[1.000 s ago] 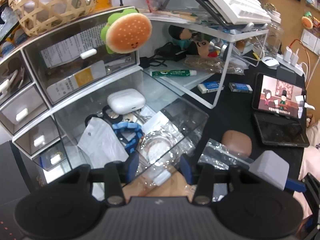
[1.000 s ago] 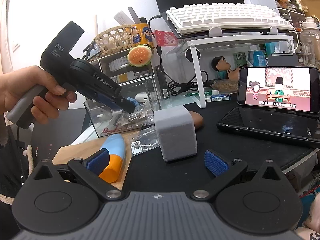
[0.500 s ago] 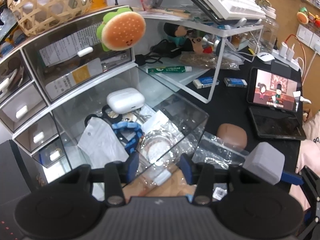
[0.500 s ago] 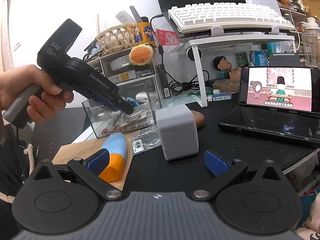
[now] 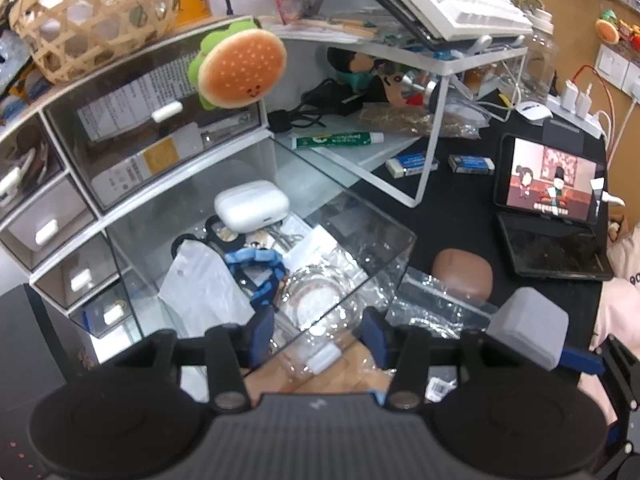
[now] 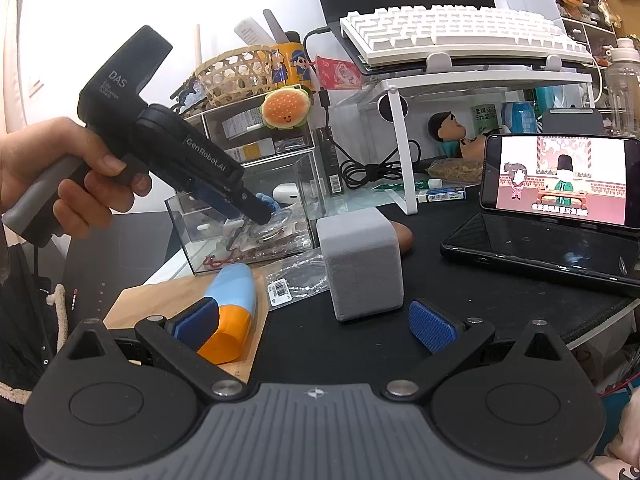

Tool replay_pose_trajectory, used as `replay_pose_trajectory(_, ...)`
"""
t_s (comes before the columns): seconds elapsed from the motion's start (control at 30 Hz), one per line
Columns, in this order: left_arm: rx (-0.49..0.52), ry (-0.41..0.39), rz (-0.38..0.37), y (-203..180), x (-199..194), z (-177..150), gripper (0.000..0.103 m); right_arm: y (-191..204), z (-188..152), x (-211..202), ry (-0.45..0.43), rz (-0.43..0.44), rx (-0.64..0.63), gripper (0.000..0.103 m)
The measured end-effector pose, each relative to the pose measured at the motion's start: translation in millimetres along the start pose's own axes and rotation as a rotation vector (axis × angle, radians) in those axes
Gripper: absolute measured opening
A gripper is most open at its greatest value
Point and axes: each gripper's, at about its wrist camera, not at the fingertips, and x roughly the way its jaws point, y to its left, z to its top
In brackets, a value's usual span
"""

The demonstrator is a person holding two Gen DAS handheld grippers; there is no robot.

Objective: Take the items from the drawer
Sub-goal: 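Open the left gripper and withdraw it from the drawer handle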

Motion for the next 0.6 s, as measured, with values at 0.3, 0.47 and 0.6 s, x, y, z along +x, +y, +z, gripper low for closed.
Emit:
replay_pose_trajectory(0.3, -0.014, -0.045, -0.029, -1, -27, 1, 0.053, 4, -1, -2, -0.004, -0.013, -0.013, 0.103)
replay_pose_trajectory(0.47, -0.023, -0.064, -0.024, 4, -42, -4, 0.053, 6, -1, -3, -0.006, -0.021, -0.021, 0.103)
replay_pose_trajectory(0.6, -0.056, -0.076, -0.024, 12, -52, -10, 0.053, 6, 1, -6, -0.021, -0.038, -0.012, 0.103)
